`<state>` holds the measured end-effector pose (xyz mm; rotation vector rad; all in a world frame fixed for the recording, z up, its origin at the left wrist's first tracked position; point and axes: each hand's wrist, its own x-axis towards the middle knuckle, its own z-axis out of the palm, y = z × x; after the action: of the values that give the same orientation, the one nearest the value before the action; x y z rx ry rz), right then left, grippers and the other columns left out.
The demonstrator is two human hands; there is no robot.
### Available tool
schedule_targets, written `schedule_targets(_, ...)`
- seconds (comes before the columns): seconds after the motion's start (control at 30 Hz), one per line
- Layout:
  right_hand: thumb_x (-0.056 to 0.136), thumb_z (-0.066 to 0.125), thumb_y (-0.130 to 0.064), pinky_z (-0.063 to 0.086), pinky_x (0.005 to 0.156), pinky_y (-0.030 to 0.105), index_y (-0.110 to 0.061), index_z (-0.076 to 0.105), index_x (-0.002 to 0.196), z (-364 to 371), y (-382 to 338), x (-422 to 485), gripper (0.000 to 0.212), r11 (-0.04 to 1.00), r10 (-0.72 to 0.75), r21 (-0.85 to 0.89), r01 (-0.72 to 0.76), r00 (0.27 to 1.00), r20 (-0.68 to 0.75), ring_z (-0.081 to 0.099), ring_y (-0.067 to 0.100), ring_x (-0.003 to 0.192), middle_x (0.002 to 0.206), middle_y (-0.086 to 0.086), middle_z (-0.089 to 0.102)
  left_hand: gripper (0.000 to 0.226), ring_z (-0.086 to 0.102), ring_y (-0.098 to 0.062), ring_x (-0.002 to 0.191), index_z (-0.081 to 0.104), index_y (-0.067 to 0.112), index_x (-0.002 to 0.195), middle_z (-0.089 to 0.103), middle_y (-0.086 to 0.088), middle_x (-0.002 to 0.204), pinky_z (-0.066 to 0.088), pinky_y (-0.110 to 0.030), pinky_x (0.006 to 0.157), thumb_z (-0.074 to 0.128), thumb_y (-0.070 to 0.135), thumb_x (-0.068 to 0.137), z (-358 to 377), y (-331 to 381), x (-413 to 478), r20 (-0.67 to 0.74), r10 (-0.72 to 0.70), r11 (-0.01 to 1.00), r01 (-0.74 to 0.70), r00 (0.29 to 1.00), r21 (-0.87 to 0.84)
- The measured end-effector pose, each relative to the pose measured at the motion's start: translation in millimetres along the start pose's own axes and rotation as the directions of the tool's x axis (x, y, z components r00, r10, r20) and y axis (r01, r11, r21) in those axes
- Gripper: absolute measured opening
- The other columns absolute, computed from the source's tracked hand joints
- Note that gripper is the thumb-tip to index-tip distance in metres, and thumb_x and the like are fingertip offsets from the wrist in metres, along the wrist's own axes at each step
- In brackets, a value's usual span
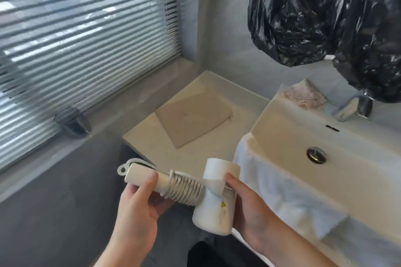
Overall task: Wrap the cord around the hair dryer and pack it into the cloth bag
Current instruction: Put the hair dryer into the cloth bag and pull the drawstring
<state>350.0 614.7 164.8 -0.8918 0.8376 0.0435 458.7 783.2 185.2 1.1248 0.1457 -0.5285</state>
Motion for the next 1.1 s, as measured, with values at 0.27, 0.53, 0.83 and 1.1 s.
schedule_targets(0.27, 0.076, 0.064, -0.050, 0.051, 0.096, 0.047, -0.017, 0.061, 0.120, 15, -51, 72, 0.056, 1.000, 0.030, -0.002, -0.030, 0.999, 0.023, 0.069, 0.029, 0.102, 0.106, 0.010, 0.075, 0.014, 0.062, -0.034, 0.085, 0.061, 0.013, 0.102, 0.065, -0.018, 0.097, 0.061, -0.047, 0.057, 0.048, 0.011, 0.099, 34, 25, 81, -0.112, -0.087, 0.994, 0.094, 0.990, 0.054)
schedule_targets(0.53, 0.068, 0.063, -0.053, 0.051, 0.087, 0.041, -0.015, 0.067, 0.113, -9, -109, 116, 0.059, 0.997, -0.013, 0.077, 0.020, 0.996, -0.087, 0.069, 0.028, 0.094, 0.102, 0.012, 0.075, 0.015, 0.065, -0.035, 0.087, 0.058, 0.014, 0.111, 0.063, -0.017, 0.101, 0.058, -0.053, 0.077, 0.052, 0.015, 0.097, 95, 23, 150, 0.009, -0.170, 0.978, 0.168, 0.985, 0.127)
schedule_targets(0.83, 0.087, 0.059, -0.045, 0.051, 0.079, 0.037, -0.017, 0.070, 0.103, -28, -125, 128, 0.035, 0.978, -0.034, 0.190, 0.088, 0.962, -0.271, 0.069, 0.024, 0.086, 0.095, 0.008, 0.076, 0.029, 0.068, -0.034, 0.095, 0.053, 0.006, 0.125, 0.065, -0.024, 0.117, 0.062, -0.044, 0.067, 0.052, 0.018, 0.098, 130, 5, 208, 0.145, -0.324, 0.922, 0.278, 0.935, 0.270)
schedule_targets(1.1, 0.057, 0.069, -0.056, 0.053, 0.086, 0.044, -0.013, 0.067, 0.113, -25, -127, 143, 0.071, 0.947, -0.013, 0.287, 0.142, 0.913, -0.408, 0.069, 0.029, 0.097, 0.104, 0.012, 0.075, 0.019, 0.072, -0.027, 0.085, 0.057, 0.008, 0.114, 0.069, -0.018, 0.105, 0.061, -0.041, 0.068, 0.049, 0.019, 0.100, 152, 2, 258, 0.284, -0.460, 0.841, 0.310, 0.841, 0.444)
